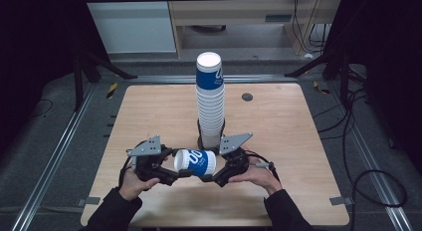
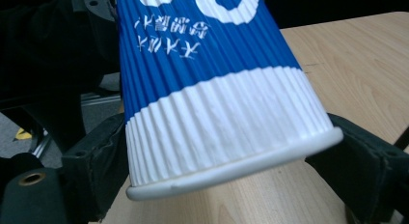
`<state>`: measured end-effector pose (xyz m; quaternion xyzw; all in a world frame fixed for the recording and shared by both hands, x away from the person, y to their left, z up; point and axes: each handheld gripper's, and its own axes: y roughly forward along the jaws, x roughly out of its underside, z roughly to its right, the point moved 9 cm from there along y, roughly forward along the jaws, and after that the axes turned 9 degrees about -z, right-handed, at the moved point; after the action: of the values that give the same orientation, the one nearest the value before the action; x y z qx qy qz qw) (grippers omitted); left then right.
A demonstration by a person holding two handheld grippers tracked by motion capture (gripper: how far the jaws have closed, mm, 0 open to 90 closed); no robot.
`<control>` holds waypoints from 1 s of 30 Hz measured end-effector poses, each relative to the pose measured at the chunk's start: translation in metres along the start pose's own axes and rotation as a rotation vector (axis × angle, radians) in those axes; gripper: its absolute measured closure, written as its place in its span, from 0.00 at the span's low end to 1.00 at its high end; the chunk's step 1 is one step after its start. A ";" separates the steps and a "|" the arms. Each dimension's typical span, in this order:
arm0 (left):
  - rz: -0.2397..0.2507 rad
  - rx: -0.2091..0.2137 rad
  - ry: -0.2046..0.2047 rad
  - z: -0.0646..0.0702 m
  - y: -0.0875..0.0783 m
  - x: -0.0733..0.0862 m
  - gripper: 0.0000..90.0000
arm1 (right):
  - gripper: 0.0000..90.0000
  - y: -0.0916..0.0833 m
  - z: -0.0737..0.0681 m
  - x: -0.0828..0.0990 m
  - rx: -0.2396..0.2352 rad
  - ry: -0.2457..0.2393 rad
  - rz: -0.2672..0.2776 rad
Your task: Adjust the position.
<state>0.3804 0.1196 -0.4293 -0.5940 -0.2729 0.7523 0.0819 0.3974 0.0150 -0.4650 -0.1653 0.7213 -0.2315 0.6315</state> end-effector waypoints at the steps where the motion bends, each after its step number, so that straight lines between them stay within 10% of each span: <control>1: 0.001 0.005 -0.001 0.000 0.000 0.000 0.29 | 0.13 0.000 -0.001 0.000 -0.006 -0.002 0.000; 30: -0.040 0.019 -0.001 0.000 -0.002 0.002 0.20 | 0.18 -0.005 -0.002 0.003 -0.015 -0.030 -0.021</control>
<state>0.3795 0.1227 -0.4301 -0.5873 -0.2775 0.7533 0.1024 0.3949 0.0097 -0.4643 -0.1810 0.7115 -0.2302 0.6387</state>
